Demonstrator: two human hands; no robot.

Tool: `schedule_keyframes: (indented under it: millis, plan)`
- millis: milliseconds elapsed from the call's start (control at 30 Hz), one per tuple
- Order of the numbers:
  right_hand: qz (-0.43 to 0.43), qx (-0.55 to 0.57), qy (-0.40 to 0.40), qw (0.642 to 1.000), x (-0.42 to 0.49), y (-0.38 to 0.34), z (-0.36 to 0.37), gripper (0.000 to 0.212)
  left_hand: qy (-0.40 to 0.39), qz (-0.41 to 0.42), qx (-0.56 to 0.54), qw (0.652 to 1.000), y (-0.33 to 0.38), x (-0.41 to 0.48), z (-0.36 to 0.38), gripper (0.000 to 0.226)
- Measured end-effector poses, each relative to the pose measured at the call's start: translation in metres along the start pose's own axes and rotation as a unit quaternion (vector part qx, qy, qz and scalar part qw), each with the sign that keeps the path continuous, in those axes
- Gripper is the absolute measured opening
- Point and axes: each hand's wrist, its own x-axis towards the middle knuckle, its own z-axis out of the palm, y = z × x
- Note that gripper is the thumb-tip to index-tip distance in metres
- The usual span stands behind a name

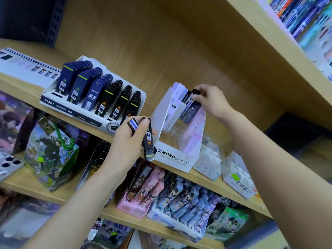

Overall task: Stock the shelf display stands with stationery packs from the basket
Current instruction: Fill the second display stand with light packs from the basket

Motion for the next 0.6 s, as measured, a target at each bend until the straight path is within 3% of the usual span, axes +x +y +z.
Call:
schedule_keyframes:
  millis: [167, 333, 433, 500, 533, 600]
  plan:
    - [0.006, 0.013, 0.047, 0.999, 0.001, 0.003, 0.012, 0.013, -0.005, -0.004, -0.002, 1.000, -0.001, 0.000, 0.001, 0.026]
    - [0.000, 0.015, 0.104, 0.994, -0.003, 0.000, 0.020, 0.035, -0.015, -0.011, -0.010, 1.000, 0.000, -0.001, 0.003, 0.031]
    - [-0.008, 0.001, 0.171, 0.985, -0.019, -0.011, 0.025, 0.022, -0.010, -0.009, -0.014, 1.000, -0.002, -0.003, 0.003, 0.027]
    - [-0.013, 0.052, 0.226, 0.973, -0.041, -0.025, 0.029, 0.012, -0.003, -0.004, -0.018, 1.000, -0.002, -0.004, 0.002, 0.021]
    - [-0.020, 0.091, 0.229, 0.969, -0.055, -0.033, 0.032, 0.008, 0.001, -0.001, -0.022, 1.000, -0.002, -0.004, 0.002, 0.018]
    - [-0.010, 0.181, 0.156, 0.971, -0.084, -0.052, 0.036, 0.004, 0.012, 0.003, -0.028, 1.000, -0.004, -0.005, 0.002, 0.013]
